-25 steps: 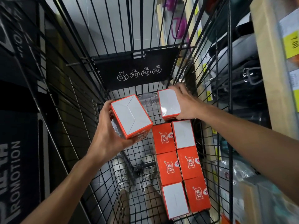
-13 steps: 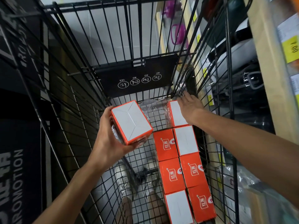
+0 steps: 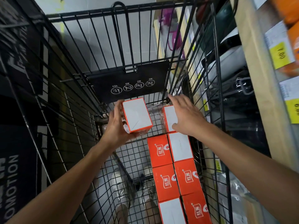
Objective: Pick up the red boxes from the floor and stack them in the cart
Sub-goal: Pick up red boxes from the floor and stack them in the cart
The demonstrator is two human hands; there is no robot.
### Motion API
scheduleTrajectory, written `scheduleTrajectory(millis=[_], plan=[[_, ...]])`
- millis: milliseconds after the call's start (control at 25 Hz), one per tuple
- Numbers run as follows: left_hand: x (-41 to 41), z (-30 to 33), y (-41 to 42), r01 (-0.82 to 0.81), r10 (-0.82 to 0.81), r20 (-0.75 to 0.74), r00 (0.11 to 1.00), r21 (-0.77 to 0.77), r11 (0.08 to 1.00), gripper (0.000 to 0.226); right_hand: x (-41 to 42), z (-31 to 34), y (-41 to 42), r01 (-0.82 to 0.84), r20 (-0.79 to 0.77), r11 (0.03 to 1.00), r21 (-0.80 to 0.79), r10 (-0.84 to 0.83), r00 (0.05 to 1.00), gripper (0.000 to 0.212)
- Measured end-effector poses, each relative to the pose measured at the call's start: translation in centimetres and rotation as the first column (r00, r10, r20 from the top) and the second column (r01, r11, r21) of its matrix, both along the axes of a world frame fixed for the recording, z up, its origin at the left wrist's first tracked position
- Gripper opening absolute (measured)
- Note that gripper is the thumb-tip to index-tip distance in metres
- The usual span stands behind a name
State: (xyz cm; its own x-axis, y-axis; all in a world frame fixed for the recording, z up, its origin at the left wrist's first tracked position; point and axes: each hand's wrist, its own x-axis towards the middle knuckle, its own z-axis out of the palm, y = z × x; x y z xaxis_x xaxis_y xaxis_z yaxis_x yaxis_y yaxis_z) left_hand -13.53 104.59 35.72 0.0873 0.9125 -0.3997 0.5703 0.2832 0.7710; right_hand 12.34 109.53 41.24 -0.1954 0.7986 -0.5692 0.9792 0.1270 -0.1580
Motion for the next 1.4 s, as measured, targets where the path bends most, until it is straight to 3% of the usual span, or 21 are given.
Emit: scheduleTrajectory(millis=[240, 520, 800, 920, 1040, 1200, 1400], plan=[[4.3, -3.3, 0.9, 0.143, -0.143, -0.014, 0.990, -0.042, 0.989, 0.143, 1.3, 1.4, 0.0, 0.109, -0.118, 0.990, -0.083, -0.119, 0.986, 0.121], [7.5, -5.0, 0.5, 0.114, -0.097, 0.187, 0.978, -0.085, 0.990, 0.131, 1.7, 1.3, 0.4, 0.126, -0.180, 0.989, -0.074, -0.137, 0.974, 0.121], [8.3, -4.8, 0.4, 0.103, 0.045, 0.358, 0.933, -0.383, 0.918, 0.117, 1.7, 1.2, 0.3, 0.110, -0.175, 0.992, -0.064, -0.120, 0.977, 0.122], [6.8, -1.1, 0.6, 0.106, -0.025, 0.226, 0.974, -0.354, 0.929, 0.099, 1.2, 2.1, 0.6, 0.115, -0.192, 0.992, -0.051, -0.123, 0.974, 0.123], [3.8, 5.0, 1.4, 0.170, -0.173, -0.002, 0.985, -0.188, 0.967, 0.088, 0.3, 5.3, 1.3, 0.113, -0.227, 0.993, -0.046, -0.120, 0.966, 0.116], [-0.1, 14.8, 2.9, 0.310, -0.310, -0.177, 0.934, -0.025, 0.950, 0.081, -0.7, 11.8, 1.5, 0.104, -0.279, 0.994, 0.019, -0.095, 0.956, 0.103], [-2.6, 27.3, 3.5, 0.511, -0.399, -0.416, 0.818, 0.204, 0.835, 0.072, -1.5, 21.2, -1.6, 0.131, -0.317, 0.984, 0.124, -0.086, 0.944, 0.092]])
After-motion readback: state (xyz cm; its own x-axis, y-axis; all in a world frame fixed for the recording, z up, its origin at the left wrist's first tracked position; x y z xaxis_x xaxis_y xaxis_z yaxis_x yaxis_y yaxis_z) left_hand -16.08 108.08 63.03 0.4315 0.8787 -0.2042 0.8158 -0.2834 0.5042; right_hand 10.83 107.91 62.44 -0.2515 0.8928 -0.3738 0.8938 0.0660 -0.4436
